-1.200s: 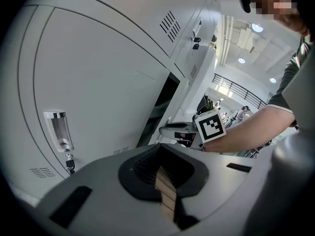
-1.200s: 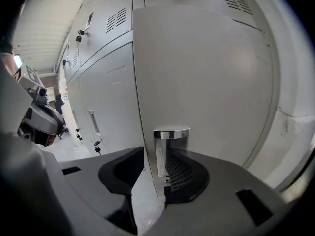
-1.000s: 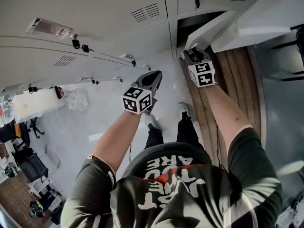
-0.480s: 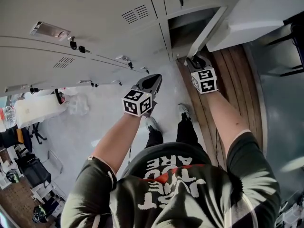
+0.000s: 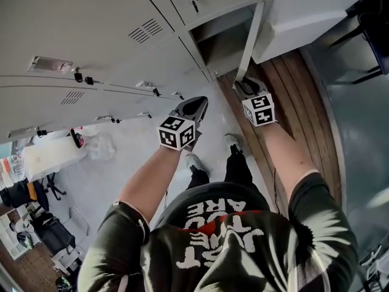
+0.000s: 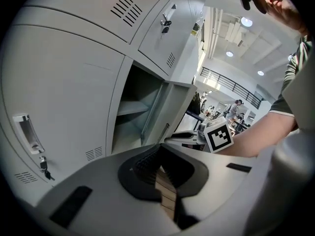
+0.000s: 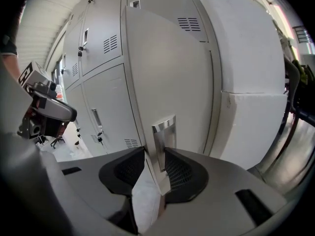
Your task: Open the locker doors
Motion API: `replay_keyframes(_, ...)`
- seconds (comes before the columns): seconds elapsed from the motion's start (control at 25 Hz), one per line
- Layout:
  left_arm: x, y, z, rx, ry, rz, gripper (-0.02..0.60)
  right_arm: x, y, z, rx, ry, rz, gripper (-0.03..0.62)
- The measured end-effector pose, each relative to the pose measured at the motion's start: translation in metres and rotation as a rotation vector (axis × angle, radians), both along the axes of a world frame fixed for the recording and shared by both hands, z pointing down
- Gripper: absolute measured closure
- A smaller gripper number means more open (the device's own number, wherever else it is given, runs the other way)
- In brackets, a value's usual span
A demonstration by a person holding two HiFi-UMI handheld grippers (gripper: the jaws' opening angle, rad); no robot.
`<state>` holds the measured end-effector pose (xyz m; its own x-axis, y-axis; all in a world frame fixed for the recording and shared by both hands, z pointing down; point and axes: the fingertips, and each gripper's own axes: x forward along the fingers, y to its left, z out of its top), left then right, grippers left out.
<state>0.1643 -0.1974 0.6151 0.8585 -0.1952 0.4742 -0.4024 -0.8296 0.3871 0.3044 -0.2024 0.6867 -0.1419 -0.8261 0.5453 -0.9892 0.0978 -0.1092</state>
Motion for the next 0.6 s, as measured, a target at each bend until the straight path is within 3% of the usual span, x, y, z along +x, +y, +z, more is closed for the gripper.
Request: replay_keyframes(0.6, 0.058, 0.026, -0.001, -0.001, -0.006, 0.123, 0.574, 0.059, 0.057, 0.001, -0.021, 0.006, 0.087, 0.456)
